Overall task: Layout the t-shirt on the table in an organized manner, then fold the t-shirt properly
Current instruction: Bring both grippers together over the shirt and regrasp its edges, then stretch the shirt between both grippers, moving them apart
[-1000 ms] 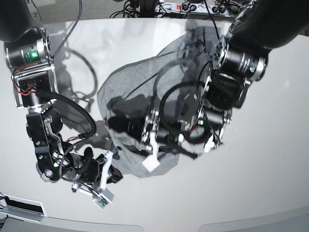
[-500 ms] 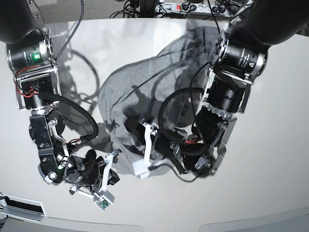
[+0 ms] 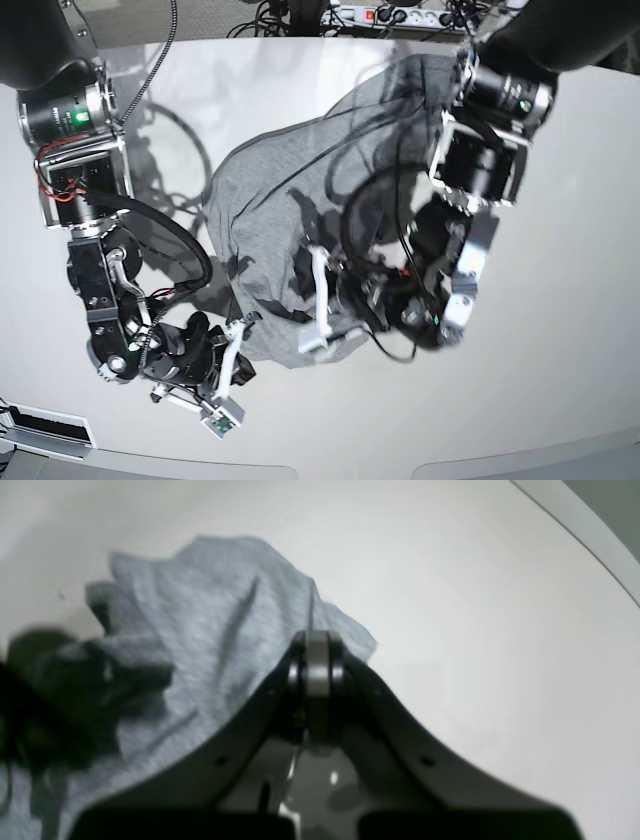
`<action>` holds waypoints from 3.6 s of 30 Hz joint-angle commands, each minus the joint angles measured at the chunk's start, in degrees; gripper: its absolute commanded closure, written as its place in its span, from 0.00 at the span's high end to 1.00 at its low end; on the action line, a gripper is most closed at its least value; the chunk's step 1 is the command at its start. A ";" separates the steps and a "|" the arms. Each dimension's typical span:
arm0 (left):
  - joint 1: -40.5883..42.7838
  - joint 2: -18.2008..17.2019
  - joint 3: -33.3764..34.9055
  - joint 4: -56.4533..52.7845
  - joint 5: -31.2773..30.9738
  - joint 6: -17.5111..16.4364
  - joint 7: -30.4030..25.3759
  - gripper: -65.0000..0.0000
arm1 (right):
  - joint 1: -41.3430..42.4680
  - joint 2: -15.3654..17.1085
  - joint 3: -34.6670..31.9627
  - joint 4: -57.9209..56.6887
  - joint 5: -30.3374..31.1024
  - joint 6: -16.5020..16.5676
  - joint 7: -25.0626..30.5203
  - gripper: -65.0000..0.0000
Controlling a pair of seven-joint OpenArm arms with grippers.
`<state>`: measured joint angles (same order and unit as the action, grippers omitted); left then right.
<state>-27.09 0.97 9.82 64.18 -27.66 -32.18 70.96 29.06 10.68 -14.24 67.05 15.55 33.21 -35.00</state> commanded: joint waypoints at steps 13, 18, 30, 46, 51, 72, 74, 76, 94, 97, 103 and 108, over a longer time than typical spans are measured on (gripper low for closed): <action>11.32 -0.04 -0.09 3.85 3.41 -1.68 -5.25 0.00 | 2.40 -6.36 -9.77 -9.44 -11.78 -7.87 6.05 0.00; 13.81 -0.28 -0.09 3.85 7.30 -1.68 -6.69 0.00 | 2.36 -6.16 -14.56 -10.12 -18.10 -11.72 5.31 0.00; 13.75 -12.41 -0.09 3.85 8.35 -1.68 -10.62 0.00 | 2.01 0.31 -14.62 -10.10 -17.86 -24.94 -15.47 0.00; 18.60 -12.74 -0.09 3.87 -3.30 -5.79 -7.63 0.00 | 1.92 -6.12 -14.60 -4.63 -3.48 -7.43 1.33 0.00; 19.87 -11.28 -0.09 3.87 -2.93 -5.75 -7.21 0.00 | 2.10 -11.50 -14.60 -13.09 -12.61 -13.40 5.64 0.00; 10.36 -13.97 -0.09 3.87 1.31 -6.36 -5.42 0.00 | 2.08 -1.36 -14.60 -21.73 -18.56 -27.50 -21.90 0.00; 8.24 -14.86 -0.09 3.87 1.66 -5.64 -5.40 0.00 | 2.08 -0.26 -14.60 -21.73 -18.21 -28.57 -24.37 0.00; 6.23 -15.85 -0.09 3.87 2.27 -4.57 -5.44 0.00 | 2.12 0.81 -14.60 -21.64 -16.94 -28.74 -25.57 0.00; 2.45 -21.14 -0.39 3.87 -21.88 -6.71 -1.42 0.00 | 4.87 16.26 -3.15 1.97 25.22 -2.12 -21.64 0.00; 4.74 -20.90 -2.99 3.87 -30.18 -6.08 -0.50 0.00 | 1.95 16.48 2.71 1.97 28.20 5.29 -21.81 0.00; 11.52 -18.05 -18.88 3.87 -32.92 -5.66 2.56 0.00 | -1.92 16.70 10.36 1.97 28.20 6.79 -21.79 0.00; 16.20 -11.98 -38.03 3.87 -32.85 -5.60 2.45 0.00 | -2.86 16.65 13.05 1.97 29.92 6.79 -21.81 0.00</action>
<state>-9.72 -10.59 -28.64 67.18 -58.92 -37.56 74.06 24.47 26.50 -1.69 68.14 44.53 39.68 -57.87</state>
